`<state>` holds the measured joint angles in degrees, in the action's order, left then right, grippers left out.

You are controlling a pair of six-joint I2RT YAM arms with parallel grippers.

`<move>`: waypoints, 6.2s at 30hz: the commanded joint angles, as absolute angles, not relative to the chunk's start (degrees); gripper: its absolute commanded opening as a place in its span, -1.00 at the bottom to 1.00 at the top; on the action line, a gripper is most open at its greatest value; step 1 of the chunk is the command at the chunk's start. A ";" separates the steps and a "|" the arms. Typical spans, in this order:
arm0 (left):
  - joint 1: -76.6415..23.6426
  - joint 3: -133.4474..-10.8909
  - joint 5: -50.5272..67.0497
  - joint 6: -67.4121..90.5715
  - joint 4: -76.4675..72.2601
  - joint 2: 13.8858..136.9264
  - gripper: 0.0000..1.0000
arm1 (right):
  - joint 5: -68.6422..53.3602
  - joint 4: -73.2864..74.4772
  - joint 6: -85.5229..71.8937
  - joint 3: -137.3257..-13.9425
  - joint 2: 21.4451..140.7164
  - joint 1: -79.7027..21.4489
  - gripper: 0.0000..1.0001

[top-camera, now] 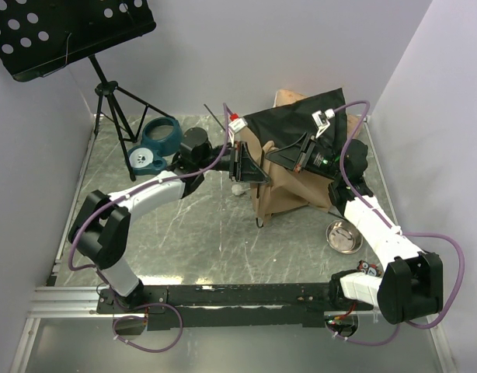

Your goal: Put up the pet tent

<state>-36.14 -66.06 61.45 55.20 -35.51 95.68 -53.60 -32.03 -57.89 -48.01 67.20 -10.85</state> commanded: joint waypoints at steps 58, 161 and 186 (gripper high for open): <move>-39.11 -74.78 69.61 34.39 4.63 98.17 -0.99 | -73.13 52.56 53.35 -76.29 69.26 -13.18 -1.00; -18.90 -91.59 60.21 -16.52 38.51 82.97 0.80 | -54.49 54.15 27.25 -84.02 66.98 -13.19 0.89; -5.72 -85.86 54.29 -12.90 20.92 90.16 -0.59 | -43.86 30.24 -1.83 -94.90 44.47 -10.20 1.00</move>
